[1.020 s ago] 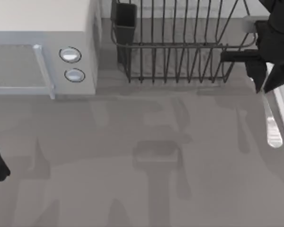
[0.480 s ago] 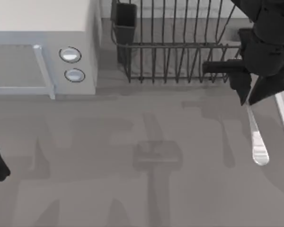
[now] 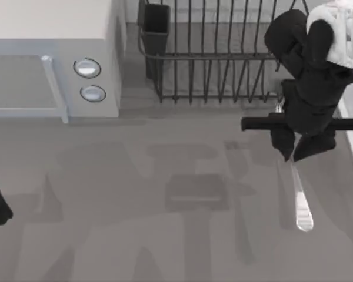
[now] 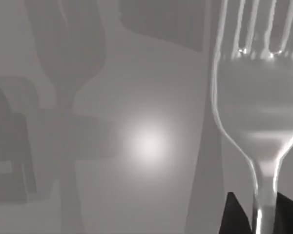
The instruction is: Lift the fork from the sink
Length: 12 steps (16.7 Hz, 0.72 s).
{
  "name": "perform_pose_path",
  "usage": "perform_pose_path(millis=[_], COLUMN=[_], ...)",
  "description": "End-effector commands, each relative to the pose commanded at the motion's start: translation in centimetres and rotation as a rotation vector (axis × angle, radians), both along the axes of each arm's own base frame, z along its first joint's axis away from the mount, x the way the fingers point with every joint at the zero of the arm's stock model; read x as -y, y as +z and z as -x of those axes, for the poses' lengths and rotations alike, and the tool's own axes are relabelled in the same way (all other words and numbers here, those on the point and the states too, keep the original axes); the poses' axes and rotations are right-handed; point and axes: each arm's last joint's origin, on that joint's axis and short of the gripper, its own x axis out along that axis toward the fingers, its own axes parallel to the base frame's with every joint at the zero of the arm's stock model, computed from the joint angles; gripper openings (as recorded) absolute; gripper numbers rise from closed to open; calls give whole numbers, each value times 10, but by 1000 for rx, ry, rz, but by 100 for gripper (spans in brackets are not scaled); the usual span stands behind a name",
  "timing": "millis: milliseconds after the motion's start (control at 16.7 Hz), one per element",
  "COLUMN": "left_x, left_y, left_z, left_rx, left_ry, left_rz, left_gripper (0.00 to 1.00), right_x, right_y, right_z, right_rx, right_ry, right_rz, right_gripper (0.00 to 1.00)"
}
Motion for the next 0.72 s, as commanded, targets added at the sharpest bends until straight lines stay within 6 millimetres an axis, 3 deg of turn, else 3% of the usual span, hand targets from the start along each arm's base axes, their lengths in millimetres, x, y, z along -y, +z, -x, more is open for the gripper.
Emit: perform_pose_path(millis=[180, 420, 720], left_x=[0, 0, 0], left_y=[0, 0, 0], left_z=[0, 0, 0], left_rx=[0, 0, 0], left_ry=[0, 0, 0], left_rz=[0, 0, 0], left_gripper=[100, 100, 100], right_x=[1, 1, 1], right_y=[-23, -25, -25], right_z=[4, 5, 5], right_rx=[-10, -11, -11], right_ry=[3, 3, 3], right_rz=[4, 4, 4], right_gripper=[0, 0, 38])
